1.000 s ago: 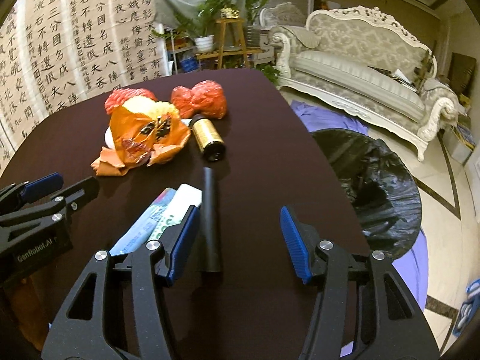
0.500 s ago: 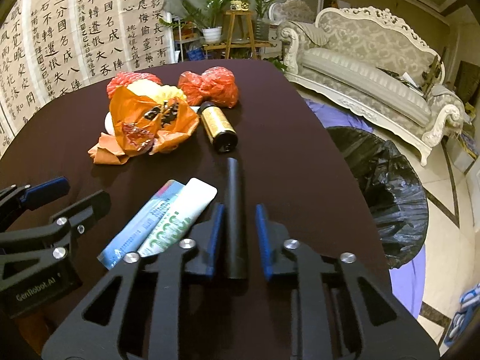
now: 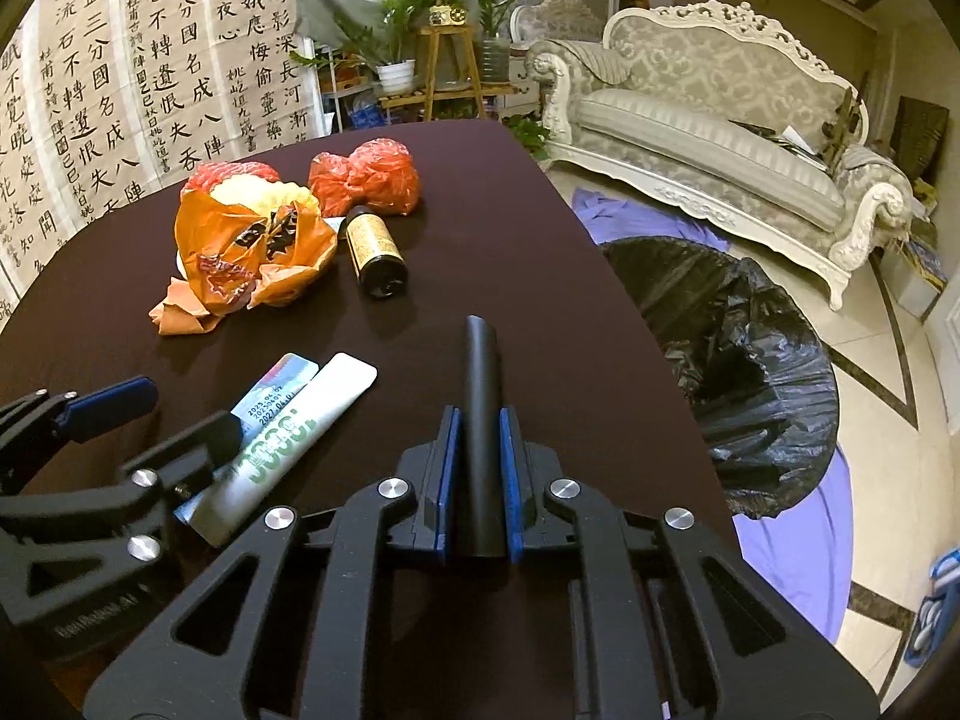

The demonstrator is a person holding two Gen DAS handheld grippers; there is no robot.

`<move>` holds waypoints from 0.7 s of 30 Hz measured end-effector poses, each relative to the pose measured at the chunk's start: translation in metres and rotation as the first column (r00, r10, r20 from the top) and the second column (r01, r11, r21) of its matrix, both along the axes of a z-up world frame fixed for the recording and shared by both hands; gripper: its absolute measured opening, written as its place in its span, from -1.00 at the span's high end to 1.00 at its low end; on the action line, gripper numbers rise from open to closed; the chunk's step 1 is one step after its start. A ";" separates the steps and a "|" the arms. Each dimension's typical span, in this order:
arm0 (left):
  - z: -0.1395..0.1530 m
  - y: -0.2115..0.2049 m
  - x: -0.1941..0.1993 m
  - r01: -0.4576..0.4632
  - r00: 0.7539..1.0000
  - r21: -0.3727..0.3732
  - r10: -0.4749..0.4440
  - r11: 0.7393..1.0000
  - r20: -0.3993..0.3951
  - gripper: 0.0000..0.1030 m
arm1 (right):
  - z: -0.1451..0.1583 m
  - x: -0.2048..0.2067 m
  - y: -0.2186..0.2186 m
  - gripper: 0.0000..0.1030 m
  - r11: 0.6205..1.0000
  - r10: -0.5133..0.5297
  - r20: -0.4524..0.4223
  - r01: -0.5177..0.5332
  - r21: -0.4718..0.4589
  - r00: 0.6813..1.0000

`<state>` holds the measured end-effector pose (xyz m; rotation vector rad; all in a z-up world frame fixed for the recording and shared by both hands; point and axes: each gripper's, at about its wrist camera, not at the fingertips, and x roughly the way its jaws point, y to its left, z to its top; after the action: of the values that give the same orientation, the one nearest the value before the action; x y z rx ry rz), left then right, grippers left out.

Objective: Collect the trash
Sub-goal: 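Grasp the black marker with the right tool while the left tool grasps the blue toothpaste tube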

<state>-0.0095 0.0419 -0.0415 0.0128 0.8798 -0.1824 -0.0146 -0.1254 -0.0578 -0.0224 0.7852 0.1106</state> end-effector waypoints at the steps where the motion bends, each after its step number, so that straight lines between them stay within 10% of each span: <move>1: -0.001 -0.001 -0.001 0.000 1.000 0.005 0.000 1.000 0.003 -0.29 | 0.000 0.000 0.000 0.75 1.000 0.000 0.000 0.000 0.004 1.000; 21: -0.002 -0.006 -0.003 0.005 0.999 0.097 -0.009 0.995 0.037 0.59 | 0.000 -0.001 -0.002 0.76 1.000 -0.001 0.008 0.001 0.019 1.000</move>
<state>-0.0129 0.0355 -0.0435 0.1091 0.8508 -0.1455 -0.0160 -0.1273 -0.0574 -0.0048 0.7756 0.1166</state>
